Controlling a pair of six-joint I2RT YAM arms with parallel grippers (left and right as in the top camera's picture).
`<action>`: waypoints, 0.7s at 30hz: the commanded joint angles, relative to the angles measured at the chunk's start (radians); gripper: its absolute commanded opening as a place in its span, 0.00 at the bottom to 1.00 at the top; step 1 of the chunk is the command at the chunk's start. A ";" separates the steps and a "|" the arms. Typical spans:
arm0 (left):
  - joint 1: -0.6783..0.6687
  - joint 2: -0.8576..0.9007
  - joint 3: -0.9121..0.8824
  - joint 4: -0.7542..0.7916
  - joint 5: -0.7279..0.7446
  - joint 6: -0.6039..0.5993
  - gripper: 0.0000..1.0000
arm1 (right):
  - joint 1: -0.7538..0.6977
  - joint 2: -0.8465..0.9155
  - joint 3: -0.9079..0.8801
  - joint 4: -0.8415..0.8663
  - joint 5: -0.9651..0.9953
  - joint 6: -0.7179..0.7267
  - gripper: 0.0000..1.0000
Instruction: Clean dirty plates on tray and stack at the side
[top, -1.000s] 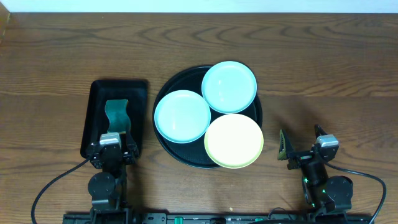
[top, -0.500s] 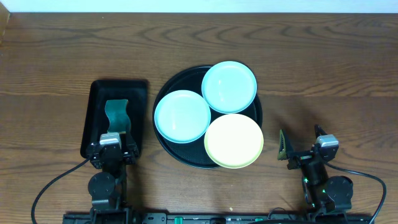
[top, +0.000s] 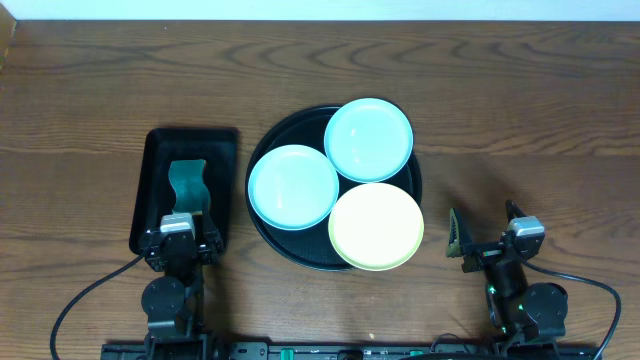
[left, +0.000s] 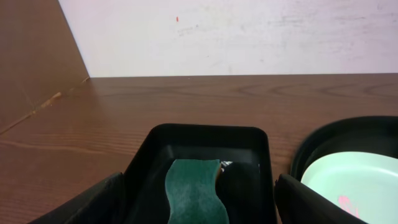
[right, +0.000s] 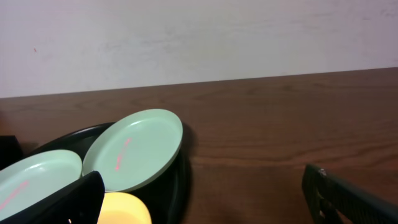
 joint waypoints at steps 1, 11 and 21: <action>0.000 0.003 -0.014 -0.047 -0.010 0.017 0.77 | 0.005 0.002 -0.001 0.003 -0.001 0.004 0.99; 0.000 0.003 -0.014 -0.047 -0.010 0.017 0.77 | 0.005 0.002 -0.001 -0.002 0.011 0.003 0.99; 0.000 0.003 -0.014 -0.047 -0.010 0.017 0.77 | 0.005 0.002 -0.001 -0.005 0.014 0.003 0.99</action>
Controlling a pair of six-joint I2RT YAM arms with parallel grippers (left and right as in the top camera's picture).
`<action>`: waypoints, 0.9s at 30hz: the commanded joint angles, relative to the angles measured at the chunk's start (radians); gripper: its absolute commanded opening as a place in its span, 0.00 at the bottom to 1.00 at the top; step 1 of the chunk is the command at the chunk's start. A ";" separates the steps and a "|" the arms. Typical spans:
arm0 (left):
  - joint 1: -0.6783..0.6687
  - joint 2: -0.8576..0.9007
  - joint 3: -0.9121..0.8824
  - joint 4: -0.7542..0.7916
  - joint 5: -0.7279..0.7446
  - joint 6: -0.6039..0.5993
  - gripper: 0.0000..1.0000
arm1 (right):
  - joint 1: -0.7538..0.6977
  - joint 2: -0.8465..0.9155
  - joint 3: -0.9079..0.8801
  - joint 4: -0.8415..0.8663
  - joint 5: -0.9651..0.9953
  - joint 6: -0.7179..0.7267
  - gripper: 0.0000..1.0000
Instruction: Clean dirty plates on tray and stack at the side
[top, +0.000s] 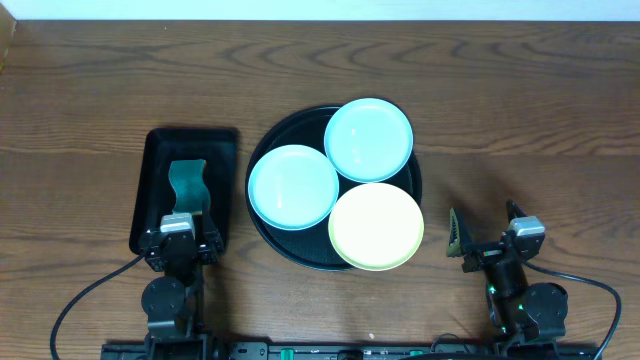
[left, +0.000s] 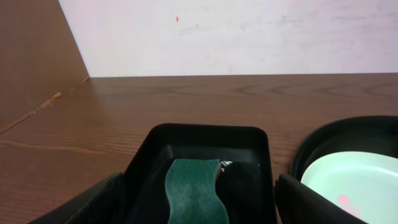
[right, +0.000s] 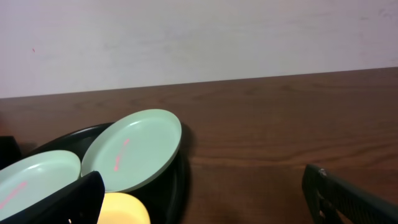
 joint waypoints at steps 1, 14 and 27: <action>0.000 0.002 -0.014 -0.047 -0.008 0.017 0.77 | 0.005 0.002 -0.001 -0.005 0.009 0.003 0.99; 0.000 0.002 -0.012 0.012 -0.001 -0.048 0.77 | 0.002 0.051 -0.001 -0.008 0.057 0.004 0.99; 0.000 0.010 0.039 0.000 -0.002 -0.064 0.77 | 0.002 0.263 0.048 0.123 0.084 0.003 0.99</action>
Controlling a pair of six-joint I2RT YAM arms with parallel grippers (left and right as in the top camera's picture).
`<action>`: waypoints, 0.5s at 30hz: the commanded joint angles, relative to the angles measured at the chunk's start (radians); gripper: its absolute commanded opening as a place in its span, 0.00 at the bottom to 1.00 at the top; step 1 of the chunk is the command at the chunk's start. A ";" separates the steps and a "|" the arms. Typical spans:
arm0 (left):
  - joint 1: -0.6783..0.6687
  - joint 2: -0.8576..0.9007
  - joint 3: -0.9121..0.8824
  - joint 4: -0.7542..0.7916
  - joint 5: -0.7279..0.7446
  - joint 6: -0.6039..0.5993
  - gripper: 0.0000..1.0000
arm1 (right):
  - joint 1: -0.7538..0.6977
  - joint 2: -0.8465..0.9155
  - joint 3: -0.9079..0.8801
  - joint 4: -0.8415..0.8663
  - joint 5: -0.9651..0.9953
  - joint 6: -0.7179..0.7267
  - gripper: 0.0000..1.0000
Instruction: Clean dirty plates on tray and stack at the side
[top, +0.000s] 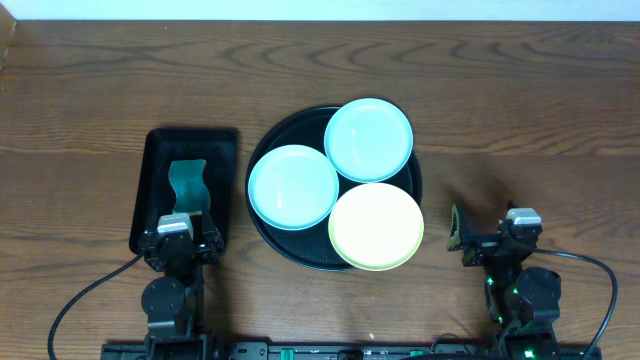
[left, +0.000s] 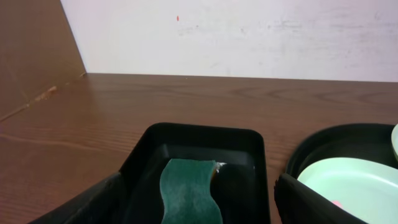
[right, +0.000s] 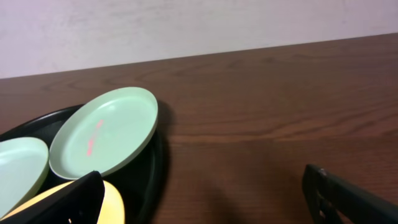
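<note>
A round black tray (top: 262, 225) in the table's middle carries three plates: a light blue-green one (top: 293, 187) at left, another (top: 368, 139) at the back with a pink smear (right: 92, 138), and a yellow one (top: 376, 226) at the front right. A green sponge (top: 187, 185) lies in a black rectangular bin (top: 152, 160) at left. My left gripper (top: 181, 236) stands open at the bin's near end, the sponge (left: 186, 194) just ahead of it. My right gripper (top: 487, 238) is open over bare table, right of the tray.
The brown wooden table (top: 520, 110) runs wide to the right of the tray and behind it. A pale wall (left: 249, 31) stands at the far edge. Cables trail from both arm bases at the near edge.
My right gripper has turned a little to the right, so the plates sit further left and lower in its view. The left wrist view has shifted slightly. Plates and sponge lie as before.
At both earlier moments the two grippers stood open at the near edge, with three plates on the tray and the sponge in the bin. Only small shifts of the two wrists have come by now; nothing has been grasped.
</note>
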 joint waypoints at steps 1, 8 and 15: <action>0.000 0.013 0.044 -0.015 -0.004 -0.014 0.77 | 0.002 0.051 0.065 0.012 0.012 0.003 0.99; 0.000 0.127 0.168 -0.032 -0.002 -0.110 0.77 | 0.002 0.185 0.239 0.013 0.011 -0.051 0.99; 0.000 0.381 0.433 -0.221 0.035 -0.109 0.77 | 0.002 0.384 0.425 0.011 0.011 -0.106 0.99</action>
